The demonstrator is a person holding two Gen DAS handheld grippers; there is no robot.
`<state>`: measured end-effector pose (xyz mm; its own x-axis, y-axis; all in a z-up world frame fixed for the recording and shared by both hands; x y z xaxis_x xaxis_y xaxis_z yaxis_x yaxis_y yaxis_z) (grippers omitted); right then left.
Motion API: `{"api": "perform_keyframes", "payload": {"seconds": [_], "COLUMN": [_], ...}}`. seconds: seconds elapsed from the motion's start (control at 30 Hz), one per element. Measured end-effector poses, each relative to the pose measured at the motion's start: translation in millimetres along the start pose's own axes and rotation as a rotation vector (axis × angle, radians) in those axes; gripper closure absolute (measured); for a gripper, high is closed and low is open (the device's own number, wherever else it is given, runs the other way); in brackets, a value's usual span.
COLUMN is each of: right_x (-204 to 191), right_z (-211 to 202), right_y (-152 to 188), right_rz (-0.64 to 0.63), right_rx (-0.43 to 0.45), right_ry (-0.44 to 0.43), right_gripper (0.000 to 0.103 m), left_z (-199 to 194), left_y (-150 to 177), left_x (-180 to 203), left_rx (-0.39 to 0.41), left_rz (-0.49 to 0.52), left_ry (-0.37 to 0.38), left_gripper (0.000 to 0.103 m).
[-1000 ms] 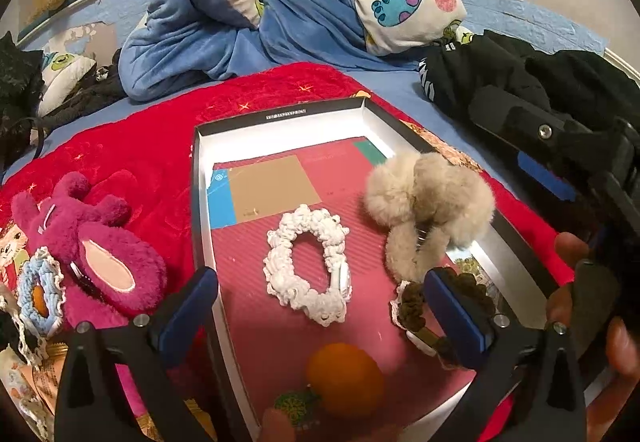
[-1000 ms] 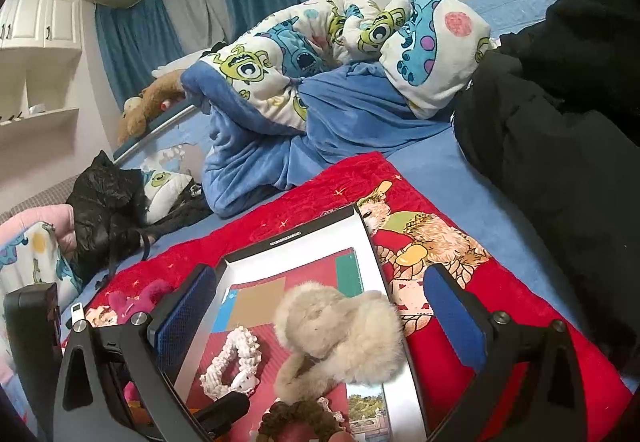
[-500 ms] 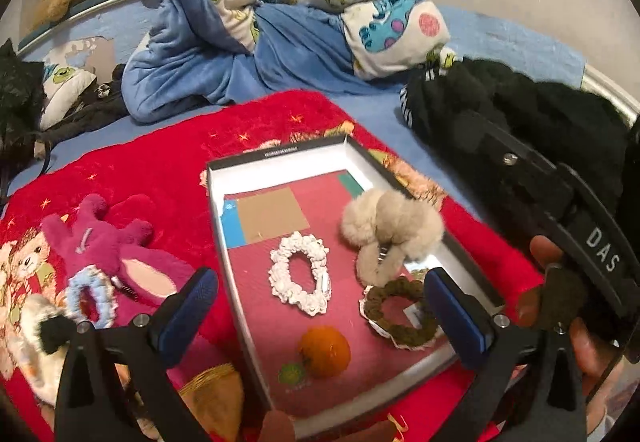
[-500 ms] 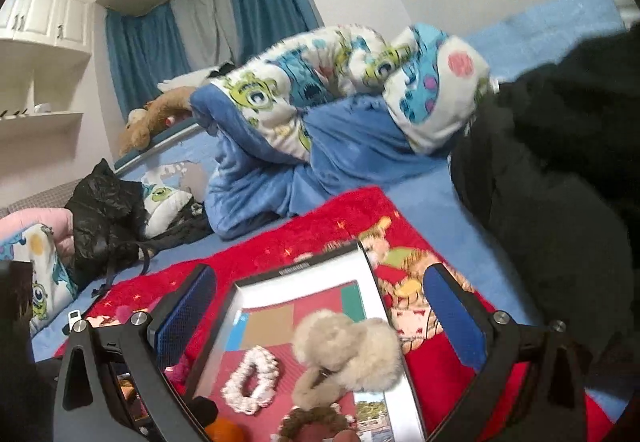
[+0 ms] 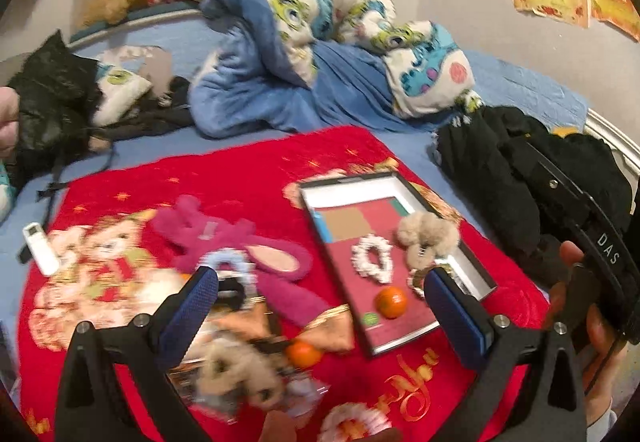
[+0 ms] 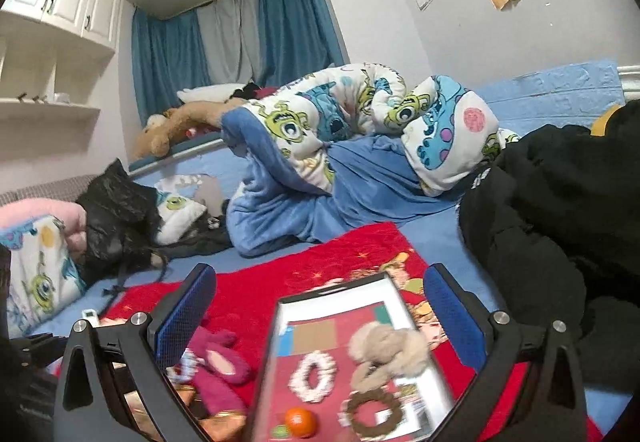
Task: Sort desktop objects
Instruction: 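Withdraw both grippers from the box back toward the item pile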
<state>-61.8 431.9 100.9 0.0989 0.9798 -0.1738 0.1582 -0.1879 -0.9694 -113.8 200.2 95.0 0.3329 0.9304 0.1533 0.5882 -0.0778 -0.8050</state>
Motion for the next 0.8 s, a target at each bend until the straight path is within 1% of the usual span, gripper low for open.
{"api": "perform_keyframes", "payload": {"seconds": [0.13, 0.23, 0.37, 0.47, 0.6, 0.7, 0.8], "right_x": [-24.2, -44.5, -66.0, -76.1, -71.9, -71.9, -72.2], "right_z": [-14.6, -22.2, -37.3, -49.2, -68.4, -62.1, -54.0], "right_y": [-4.9, -4.9, 2.6, 13.1, 42.9, 58.6, 66.1], "right_rz": [0.018, 0.025, 0.009, 0.003, 0.065, 0.042, 0.028], "right_rx": [0.022, 0.020, 0.029, 0.027, 0.057, 0.009, -0.027], "right_ry": [-0.053, -0.088, -0.136, -0.157, -0.179, -0.172, -0.169], "right_gripper": [0.000, 0.000, 0.000, 0.000, 0.000, 0.000, 0.000], "left_z": [-37.0, -61.1, -80.9, -91.7, -103.0, -104.0, -97.9], "left_y": [-1.4, 2.6, 17.1, 30.7, 58.0, 72.5, 75.3], "left_x": [-23.8, -36.1, -39.2, -41.9, -48.8, -57.8, -68.7], "left_rx": [0.041, 0.060, 0.085, 0.102, 0.139, 0.176, 0.179], "left_rz": [-0.004, -0.002, 0.021, 0.008, 0.003, 0.015, 0.014], "left_ry": [-0.038, -0.062, -0.098, -0.111, -0.115, -0.140, -0.159], "left_gripper": [0.000, 0.000, 0.000, 0.000, 0.000, 0.000, 0.000]}}
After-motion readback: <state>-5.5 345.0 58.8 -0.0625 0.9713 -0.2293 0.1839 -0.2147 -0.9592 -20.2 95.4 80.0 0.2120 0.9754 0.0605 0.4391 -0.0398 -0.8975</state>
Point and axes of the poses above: each gripper's, at about its wrist camera, not at the fingertips, and z roughly the way its jaws point, x to its right, y to its underside, the point moved 1 cm from there along z, roughly the way its jaws point, and after that the axes turned 4 degrees about -z, right-handed, at the moved point
